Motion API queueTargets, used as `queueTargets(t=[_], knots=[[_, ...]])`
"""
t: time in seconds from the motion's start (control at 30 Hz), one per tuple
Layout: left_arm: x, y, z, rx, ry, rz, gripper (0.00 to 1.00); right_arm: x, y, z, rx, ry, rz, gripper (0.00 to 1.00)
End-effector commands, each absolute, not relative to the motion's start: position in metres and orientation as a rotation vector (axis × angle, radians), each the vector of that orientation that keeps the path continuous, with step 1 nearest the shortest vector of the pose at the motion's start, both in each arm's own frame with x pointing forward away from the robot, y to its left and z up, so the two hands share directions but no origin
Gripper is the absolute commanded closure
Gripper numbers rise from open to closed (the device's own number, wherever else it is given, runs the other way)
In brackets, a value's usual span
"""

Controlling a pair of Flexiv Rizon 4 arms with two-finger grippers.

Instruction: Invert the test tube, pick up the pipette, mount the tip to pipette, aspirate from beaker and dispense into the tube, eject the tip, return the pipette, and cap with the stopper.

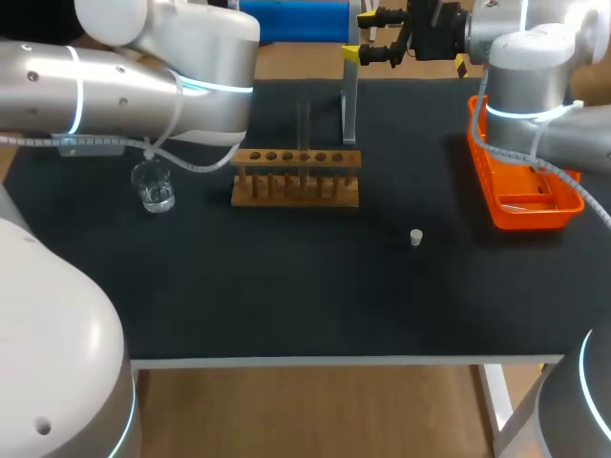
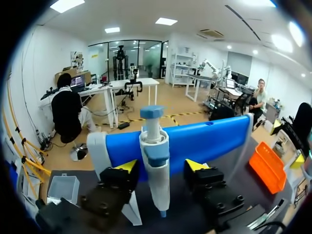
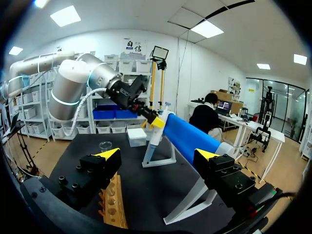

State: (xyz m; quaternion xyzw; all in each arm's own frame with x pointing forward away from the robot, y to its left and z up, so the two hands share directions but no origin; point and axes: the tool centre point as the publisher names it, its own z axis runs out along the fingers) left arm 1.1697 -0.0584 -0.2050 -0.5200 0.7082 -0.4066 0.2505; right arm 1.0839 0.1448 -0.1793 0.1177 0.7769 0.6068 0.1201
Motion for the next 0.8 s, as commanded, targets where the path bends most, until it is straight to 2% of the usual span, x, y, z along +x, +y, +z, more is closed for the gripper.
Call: queueTargets(t=[0.03, 0.57, 0.8], knots=[[1.166, -0.060, -0.206, -1.411, 1.921, -1.115, 0.00, 1.085, 0.144, -0.179, 0.342, 2.276, 1.772, 0.00], [1.115, -0.069, -0.172, -1.355, 1.906, -1.170, 0.00, 1.085, 0.144, -0.179, 0.342, 2.276, 1.772, 0.00], [1.082, -0.063, -0.151, -1.115, 1.988, -1.308, 0.00, 1.085, 0.144, -0.179, 0.342, 2.276, 1.772, 0.00]])
